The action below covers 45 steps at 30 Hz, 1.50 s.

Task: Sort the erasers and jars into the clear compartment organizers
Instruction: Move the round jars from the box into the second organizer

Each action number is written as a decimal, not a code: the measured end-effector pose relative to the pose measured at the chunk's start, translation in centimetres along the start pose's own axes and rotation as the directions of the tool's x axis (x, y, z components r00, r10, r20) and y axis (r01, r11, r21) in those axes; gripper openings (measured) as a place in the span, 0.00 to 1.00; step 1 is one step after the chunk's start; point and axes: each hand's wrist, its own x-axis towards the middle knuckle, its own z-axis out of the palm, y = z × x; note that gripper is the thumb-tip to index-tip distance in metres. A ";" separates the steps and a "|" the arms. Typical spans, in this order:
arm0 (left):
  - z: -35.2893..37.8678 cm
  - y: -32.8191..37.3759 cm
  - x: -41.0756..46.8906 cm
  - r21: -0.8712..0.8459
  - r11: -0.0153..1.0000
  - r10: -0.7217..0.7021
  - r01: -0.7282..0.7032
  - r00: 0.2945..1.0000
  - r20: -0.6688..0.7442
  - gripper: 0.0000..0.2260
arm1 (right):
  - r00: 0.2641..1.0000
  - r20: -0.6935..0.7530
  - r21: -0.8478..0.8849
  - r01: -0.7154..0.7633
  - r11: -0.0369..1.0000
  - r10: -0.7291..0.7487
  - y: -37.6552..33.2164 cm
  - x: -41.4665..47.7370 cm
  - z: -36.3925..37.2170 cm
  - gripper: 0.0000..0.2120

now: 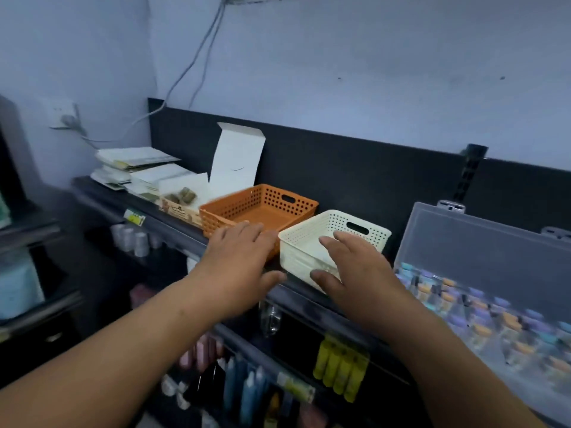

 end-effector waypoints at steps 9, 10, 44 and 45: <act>-0.3 -11.5 2.5 -0.030 0.988 -0.149 0.148 0.989 -0.005 0.33 | 0.976 0.105 0.037 0.188 0.981 -0.191 -7.8 10.8 1.1 0.32; -0.2 -12.5 3.1 -0.021 0.986 -0.166 0.166 0.986 -0.018 0.33 | 0.971 0.112 0.045 0.208 0.977 -0.212 -8.2 12.1 1.3 0.32; 10.9 -42.5 26.5 0.017 0.999 -0.052 0.049 0.941 0.334 0.10 | 0.928 0.364 -0.006 0.090 0.996 -0.082 -21.6 49.9 17.8 0.27; 11.1 -42.4 26.7 0.020 0.999 -0.044 0.040 0.947 0.319 0.10 | 0.926 0.371 -0.011 0.083 0.997 -0.073 -21.6 50.2 18.3 0.27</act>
